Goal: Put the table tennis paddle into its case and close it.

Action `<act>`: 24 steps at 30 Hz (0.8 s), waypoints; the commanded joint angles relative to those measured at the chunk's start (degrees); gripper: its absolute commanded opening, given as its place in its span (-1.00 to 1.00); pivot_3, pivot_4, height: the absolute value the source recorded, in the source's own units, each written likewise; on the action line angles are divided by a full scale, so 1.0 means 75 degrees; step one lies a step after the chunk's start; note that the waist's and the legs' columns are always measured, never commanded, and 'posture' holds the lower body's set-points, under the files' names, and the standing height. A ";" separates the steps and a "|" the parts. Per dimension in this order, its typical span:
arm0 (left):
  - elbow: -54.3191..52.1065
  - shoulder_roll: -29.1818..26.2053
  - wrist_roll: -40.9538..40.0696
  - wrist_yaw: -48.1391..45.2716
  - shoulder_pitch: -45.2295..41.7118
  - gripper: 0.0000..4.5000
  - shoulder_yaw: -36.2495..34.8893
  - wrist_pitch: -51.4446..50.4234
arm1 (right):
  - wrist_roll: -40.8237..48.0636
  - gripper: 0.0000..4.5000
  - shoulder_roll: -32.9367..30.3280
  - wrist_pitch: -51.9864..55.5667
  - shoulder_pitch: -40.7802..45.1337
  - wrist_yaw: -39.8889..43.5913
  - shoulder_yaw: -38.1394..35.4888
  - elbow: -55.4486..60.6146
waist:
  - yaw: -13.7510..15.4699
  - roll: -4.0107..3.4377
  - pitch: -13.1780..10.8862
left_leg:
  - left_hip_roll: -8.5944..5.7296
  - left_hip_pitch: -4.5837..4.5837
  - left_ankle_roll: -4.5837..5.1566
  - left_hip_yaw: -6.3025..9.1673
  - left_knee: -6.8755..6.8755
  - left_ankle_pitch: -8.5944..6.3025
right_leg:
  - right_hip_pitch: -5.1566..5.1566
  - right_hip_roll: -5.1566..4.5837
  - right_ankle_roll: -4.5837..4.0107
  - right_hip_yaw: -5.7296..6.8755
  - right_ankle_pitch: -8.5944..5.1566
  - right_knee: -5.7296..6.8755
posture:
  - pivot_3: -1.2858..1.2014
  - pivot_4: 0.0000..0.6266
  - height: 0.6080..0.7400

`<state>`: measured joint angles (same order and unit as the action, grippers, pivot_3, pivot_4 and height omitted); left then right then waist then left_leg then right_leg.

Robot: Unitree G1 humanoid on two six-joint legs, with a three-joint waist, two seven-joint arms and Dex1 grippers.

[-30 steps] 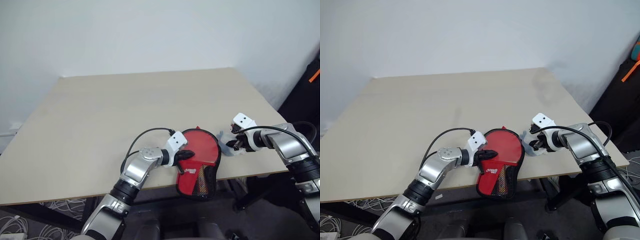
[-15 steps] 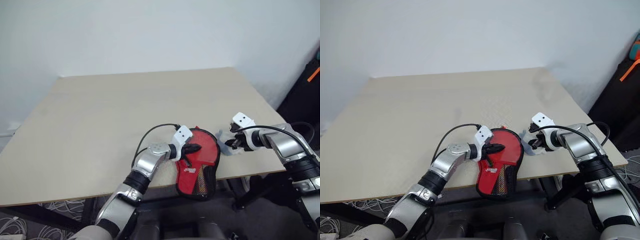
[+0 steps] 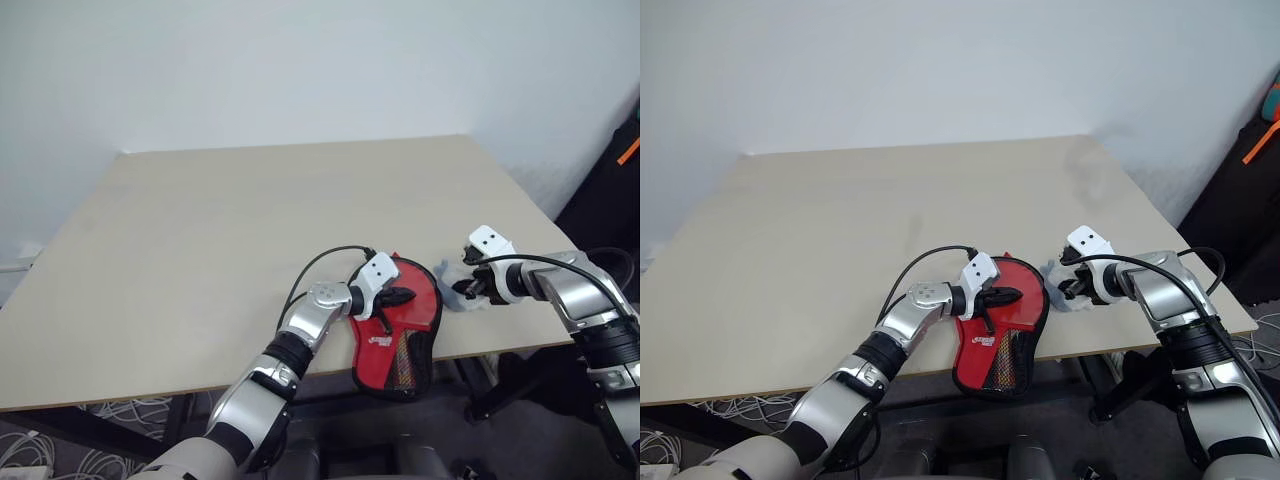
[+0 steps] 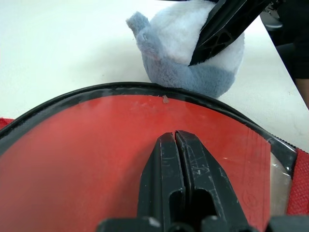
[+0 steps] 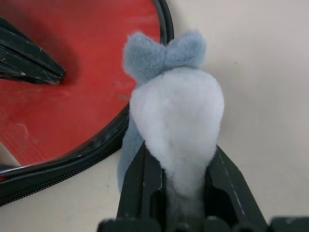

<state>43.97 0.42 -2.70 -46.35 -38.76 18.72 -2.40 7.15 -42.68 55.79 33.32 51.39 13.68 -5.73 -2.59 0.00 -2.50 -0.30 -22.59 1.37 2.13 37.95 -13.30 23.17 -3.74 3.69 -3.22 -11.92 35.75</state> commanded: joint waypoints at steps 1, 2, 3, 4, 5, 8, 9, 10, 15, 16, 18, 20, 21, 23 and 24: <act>0.0437 -0.0100 0.0282 -0.0018 0.0287 -1.00 0.0058 0.0010 | 0.0172 -0.84 -0.0319 0.0085 0.0068 0.0045 -0.0434 0.0470 | 0.0001 -0.0001 0.0000 | 0.0000 0.0001 0.0000 0.0001 0.0000 0.0000 | 0.0000 0.0000 0.0000 0.0001 0.0000 0.0000 | 0.03 -1.00 1.00; 0.0483 -0.0103 0.0287 -0.0017 0.0295 -1.00 0.0051 0.0039 | 0.0212 -0.84 -0.0367 0.0100 0.0057 0.0056 -0.0469 0.0537 | 0.0000 -0.0001 0.0001 | 0.0000 0.0000 0.0000 0.0001 -0.0001 0.0000 | 0.0001 0.0000 0.0000 0.0000 0.0000 0.0000 | 0.03 -1.00 1.00; 0.0528 -0.0109 0.0299 -0.0010 0.0311 -1.00 0.0050 0.0072 | 0.0286 -0.84 -0.0450 0.0126 0.0026 0.0096 -0.0535 0.0659 | 0.0001 -0.0001 0.0001 | 0.0000 0.0001 0.0000 0.0000 -0.0001 0.0000 | 0.0000 0.0000 0.0000 0.0000 0.0000 0.0000 | 0.03 -1.00 1.00; 0.0566 -0.0115 0.0308 -0.0008 0.0324 -1.00 0.0049 0.0089 | 0.0360 -0.84 -0.0539 0.0142 -0.0017 0.0143 -0.0597 0.0787 | 0.0001 0.0000 0.0001 | 0.0000 0.0002 0.0000 0.0001 -0.0001 0.0000 | -0.0001 0.0000 0.0000 0.0001 0.0000 0.0000 | 0.03 -1.00 1.00; 0.0590 -0.0118 0.0316 -0.0007 0.0332 -1.00 0.0048 0.0101 | 0.0416 -0.84 -0.0601 0.0155 -0.0050 0.0172 -0.0638 0.0878 | 0.0000 0.0000 0.0001 | 0.0000 0.0003 0.0000 0.0000 -0.0001 0.0000 | -0.0001 0.0000 0.0000 0.0001 0.0000 0.0000 | 0.03 -1.00 1.00; 0.0580 -0.0120 0.0335 -0.0040 0.0382 -1.00 0.0077 0.0096 | 0.0647 -0.84 -0.0809 0.0256 -0.0240 0.0281 -0.0819 0.1268 | 0.0001 0.0004 0.0003 | 0.0001 0.0004 0.0000 0.0001 -0.0002 0.0000 | -0.0002 0.0000 0.0000 0.0002 -0.0001 0.0000 | 0.03 -1.00 1.00; 0.0578 -0.0123 0.0343 -0.0077 0.0393 -1.00 0.0098 0.0081 | 0.0744 -0.84 -0.0916 0.0300 -0.0362 0.0343 -0.0894 0.1473 | 0.0005 0.0006 0.0003 | 0.0001 0.0004 0.0000 0.0002 -0.0001 0.0000 | -0.0003 0.0000 0.0000 0.0002 -0.0001 -0.0001 | 0.03 -1.00 1.00; 0.0580 -0.0125 0.0349 -0.0104 0.0396 -1.00 0.0111 0.0072 | 0.0830 -0.84 -0.1015 0.0330 -0.0479 0.0402 -0.0952 0.1658 | 0.0007 0.0006 0.0003 | 0.0001 0.0002 0.0000 0.0003 -0.0001 -0.0001 | -0.0003 0.0000 0.0001 0.0003 -0.0001 -0.0002 | 0.03 -1.00 1.00; 0.0621 -0.0108 0.0349 -0.0189 0.0342 -1.00 0.0100 0.0058 | 0.1279 -0.84 -0.1481 0.0323 -0.1072 0.0672 -0.1241 0.2450 | 0.0005 0.0008 0.0003 | 0.0001 0.0004 0.0002 0.0002 -0.0002 -0.0003 | -0.0003 -0.0001 0.0002 0.0003 -0.0003 -0.0002 | 0.03 -1.00 1.00; 0.0630 -0.0102 0.0344 -0.0210 0.0322 -1.00 0.0096 0.0051 | 0.1346 -0.84 -0.1553 0.0319 -0.1171 0.0688 -0.1299 0.2562 | 0.0006 0.0007 0.0004 | 0.0002 0.0004 0.0001 0.0002 -0.0002 -0.0003 | -0.0003 -0.0001 0.0002 0.0003 -0.0003 -0.0002 | 0.03 -1.00 1.00; 0.0652 -0.0098 0.0348 -0.0273 0.0291 -1.00 0.0106 0.0045 | 0.1465 -0.84 -0.1674 0.0280 -0.1352 0.0696 -0.1409 0.2745 | 0.0005 0.0011 0.0003 | 0.0002 0.0004 0.0001 0.0002 -0.0002 -0.0004 | -0.0003 -0.0001 0.0002 0.0003 -0.0004 -0.0003 | 0.03 -1.00 1.00; 0.0690 -0.0095 0.0360 -0.0318 0.0261 -1.00 0.0112 0.0053 | 0.1579 -0.84 -0.1782 0.0209 -0.1529 0.0739 -0.1521 0.2943 | 0.0006 0.0013 0.0002 | 0.0002 0.0004 0.0001 0.0002 -0.0002 -0.0004 | -0.0003 -0.0001 0.0002 0.0003 -0.0004 -0.0003 | 0.03 -1.00 1.00; 0.0709 -0.0092 0.0366 -0.0332 0.0245 -1.00 0.0112 0.0058 | 0.1643 -0.84 -0.1838 0.0163 -0.1625 0.0770 -0.1577 0.3043 | 0.0006 0.0013 0.0002 | 0.0002 0.0004 0.0001 0.0002 -0.0002 -0.0004 | -0.0002 -0.0001 0.0002 0.0003 -0.0005 -0.0003 | 0.03 -1.00 1.00; 0.0737 -0.0088 0.0377 -0.0351 0.0221 -1.00 0.0110 0.0066 | 0.1767 -0.84 -0.1968 0.0035 -0.1867 0.0857 -0.1701 0.3248 | 0.0008 0.0015 0.0001 | 0.0002 0.0003 0.0001 0.0001 -0.0002 -0.0004 | -0.0001 -0.0002 0.0002 0.0002 -0.0005 -0.0004 | 0.03 -1.00 1.00; 0.0748 -0.0085 0.0383 -0.0365 0.0212 -1.00 0.0111 0.0070 | 0.1834 -0.84 -0.2059 -0.0074 -0.2067 0.0932 -0.1801 0.3383 | 0.0008 0.0016 0.0000 | 0.0002 0.0003 0.0002 0.0002 -0.0002 -0.0005 | -0.0001 -0.0002 0.0003 0.0003 -0.0005 -0.0004 | 0.03 -1.00 1.00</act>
<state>45.76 0.42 -2.17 -48.43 -39.00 18.40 -0.32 19.65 -56.24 56.90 18.56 57.21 3.11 16.75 -2.53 0.13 -2.50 -0.28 -22.57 1.39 2.14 37.93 -13.34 23.16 -3.75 3.71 -3.20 -11.96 35.72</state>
